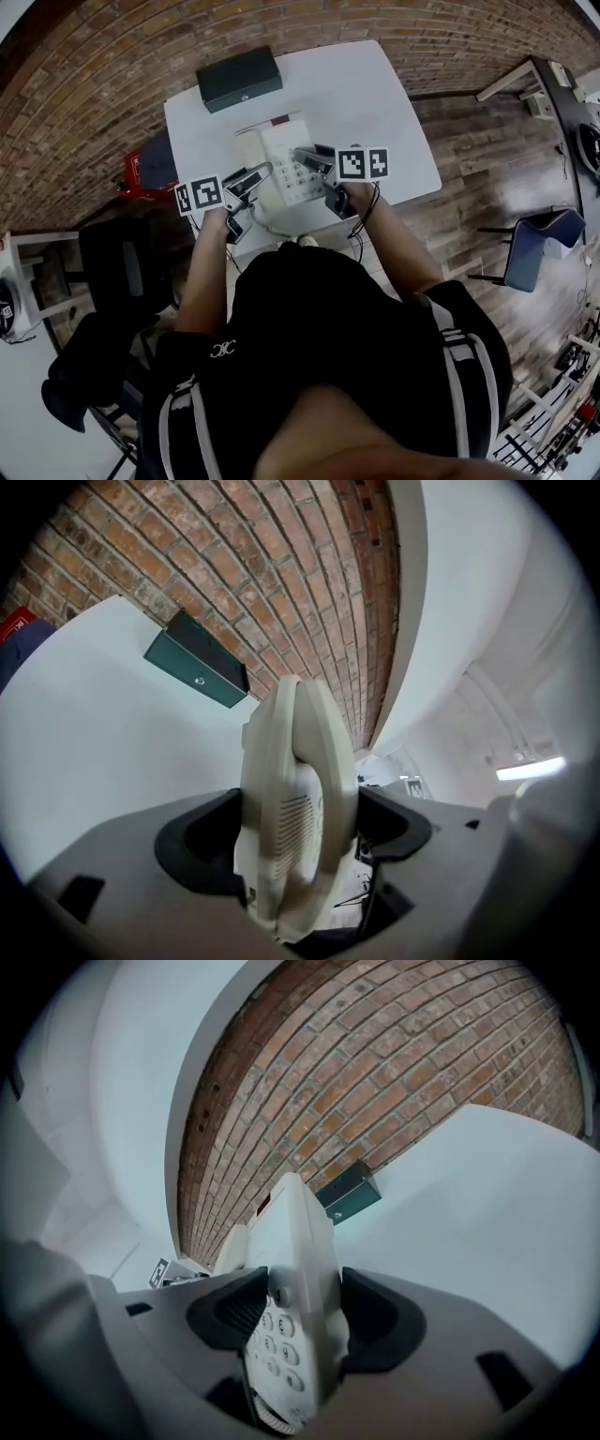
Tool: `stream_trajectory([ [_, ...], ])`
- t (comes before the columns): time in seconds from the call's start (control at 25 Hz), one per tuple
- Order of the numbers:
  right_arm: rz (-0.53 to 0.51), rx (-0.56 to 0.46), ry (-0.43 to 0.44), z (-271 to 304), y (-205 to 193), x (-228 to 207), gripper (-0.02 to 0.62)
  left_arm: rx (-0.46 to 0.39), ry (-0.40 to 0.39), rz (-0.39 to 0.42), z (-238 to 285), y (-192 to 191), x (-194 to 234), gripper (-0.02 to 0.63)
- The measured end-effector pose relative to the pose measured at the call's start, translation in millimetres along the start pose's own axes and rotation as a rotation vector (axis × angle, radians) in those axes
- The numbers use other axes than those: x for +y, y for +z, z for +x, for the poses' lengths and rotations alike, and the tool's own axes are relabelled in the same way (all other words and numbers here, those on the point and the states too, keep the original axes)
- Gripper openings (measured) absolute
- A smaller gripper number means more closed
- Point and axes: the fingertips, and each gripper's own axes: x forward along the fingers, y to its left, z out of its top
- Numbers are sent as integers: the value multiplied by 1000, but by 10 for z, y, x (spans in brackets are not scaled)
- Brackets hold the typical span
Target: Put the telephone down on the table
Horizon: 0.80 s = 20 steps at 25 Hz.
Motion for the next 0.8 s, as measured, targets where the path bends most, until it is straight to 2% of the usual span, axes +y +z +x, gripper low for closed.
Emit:
stream_trajectory([
  [0.36, 106, 86, -49, 368, -222, -587, 218, 68, 14, -123, 341, -98, 633, 376],
  [0.64, 162, 86, -69, 434, -380, -876, 218, 119, 33, -175, 523, -236, 858, 376],
  [0.8, 184, 88, -64, 452, -422, -977, 218, 136, 38, -174, 596, -264, 921, 376],
])
